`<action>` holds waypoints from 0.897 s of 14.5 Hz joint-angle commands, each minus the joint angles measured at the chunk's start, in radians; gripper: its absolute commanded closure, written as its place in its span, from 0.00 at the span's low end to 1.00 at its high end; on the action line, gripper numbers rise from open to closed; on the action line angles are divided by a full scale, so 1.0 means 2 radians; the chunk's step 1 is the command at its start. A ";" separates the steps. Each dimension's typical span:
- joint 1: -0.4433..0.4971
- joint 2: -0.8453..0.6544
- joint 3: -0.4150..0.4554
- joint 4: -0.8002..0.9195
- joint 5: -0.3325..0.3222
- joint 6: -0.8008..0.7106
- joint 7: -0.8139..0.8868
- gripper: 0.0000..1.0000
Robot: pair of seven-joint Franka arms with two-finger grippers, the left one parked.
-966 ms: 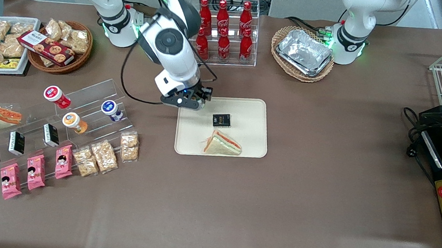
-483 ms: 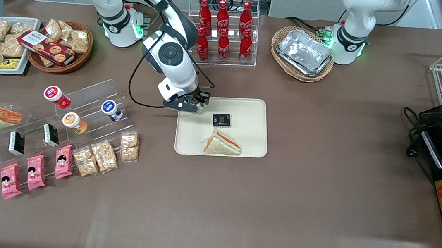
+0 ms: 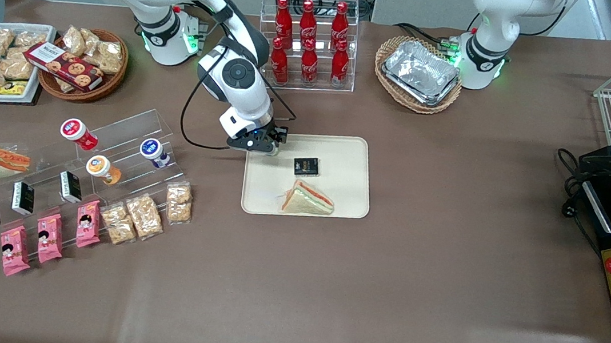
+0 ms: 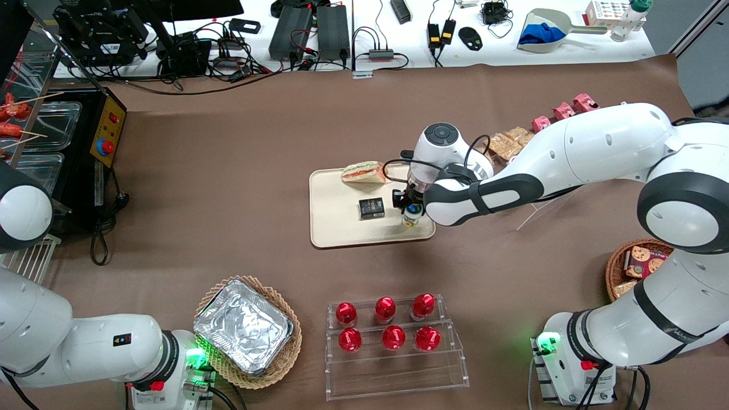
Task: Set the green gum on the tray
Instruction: 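Lower the green gum tub onto the tray and open the right gripper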
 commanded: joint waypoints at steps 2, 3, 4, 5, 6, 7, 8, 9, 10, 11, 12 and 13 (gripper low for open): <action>-0.001 0.026 0.001 -0.005 -0.106 0.035 0.094 0.48; -0.002 0.029 0.001 -0.005 -0.115 0.035 0.103 0.37; -0.003 0.030 0.001 -0.005 -0.114 0.036 0.106 0.07; -0.003 0.030 0.001 -0.005 -0.115 0.036 0.106 0.01; -0.004 0.031 0.001 -0.005 -0.115 0.036 0.106 0.01; -0.005 0.031 0.001 -0.005 -0.115 0.035 0.105 0.00; -0.005 0.031 0.001 -0.005 -0.115 0.035 0.105 0.00; -0.005 0.029 0.001 -0.005 -0.115 0.034 0.099 0.00; -0.004 0.026 0.001 -0.005 -0.115 0.030 0.098 0.00; -0.005 0.019 0.002 -0.003 -0.115 0.029 0.095 0.00; -0.008 0.008 0.003 0.000 -0.115 0.015 0.090 0.00; -0.008 -0.002 0.004 0.016 -0.114 -0.026 0.076 0.00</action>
